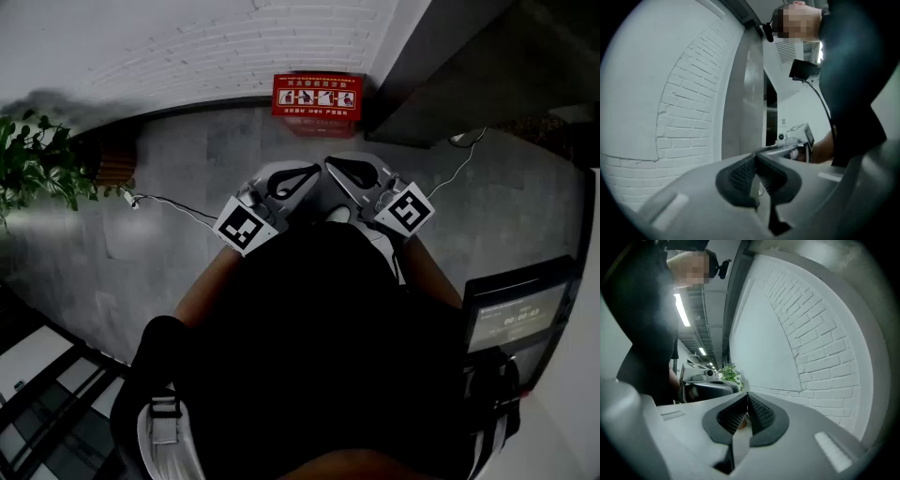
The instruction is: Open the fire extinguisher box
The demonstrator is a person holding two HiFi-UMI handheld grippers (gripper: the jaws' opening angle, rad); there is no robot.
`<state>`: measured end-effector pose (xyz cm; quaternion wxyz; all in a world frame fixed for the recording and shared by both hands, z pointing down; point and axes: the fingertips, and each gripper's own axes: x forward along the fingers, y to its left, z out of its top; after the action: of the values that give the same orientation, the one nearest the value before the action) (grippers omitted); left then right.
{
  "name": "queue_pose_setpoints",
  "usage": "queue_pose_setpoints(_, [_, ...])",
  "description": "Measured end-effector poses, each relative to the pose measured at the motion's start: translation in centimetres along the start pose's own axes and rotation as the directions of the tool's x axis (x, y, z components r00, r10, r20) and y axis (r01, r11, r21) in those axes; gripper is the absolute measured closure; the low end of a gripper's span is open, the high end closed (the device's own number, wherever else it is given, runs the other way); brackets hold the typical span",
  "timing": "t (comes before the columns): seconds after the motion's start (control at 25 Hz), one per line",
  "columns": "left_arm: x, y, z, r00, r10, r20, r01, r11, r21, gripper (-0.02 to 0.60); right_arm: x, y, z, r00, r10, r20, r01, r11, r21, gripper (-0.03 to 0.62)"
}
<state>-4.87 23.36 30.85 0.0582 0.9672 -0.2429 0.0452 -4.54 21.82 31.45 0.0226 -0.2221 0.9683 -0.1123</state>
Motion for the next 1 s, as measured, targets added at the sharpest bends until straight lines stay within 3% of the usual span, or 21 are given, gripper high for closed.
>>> queue_pose_setpoints(0.24, [0.2,2.7,0.0,1.000,-0.009,-0.008,0.009,1.000,-0.002,0.580,2.0,-1.5,0.1,1.000,-0.004,-0.002,0.004,1.000,-0.002,0.585])
queue_pose_setpoints(0.68, [-1.6,12.8,-0.2,0.996,-0.071,0.057,0.073,0.997,-0.028,0.580,10.9,-5.6,0.7,0.994,-0.101,-0.045,0.100,0.994,-0.035,0.585])
queue_pose_setpoints(1.0, [-3.0,17.6,-0.2,0.990,-0.095,0.101,0.100,0.994,-0.053,0.580,15.9,-6.9,0.9,0.986,-0.155,-0.065,0.152,0.987,-0.042,0.585])
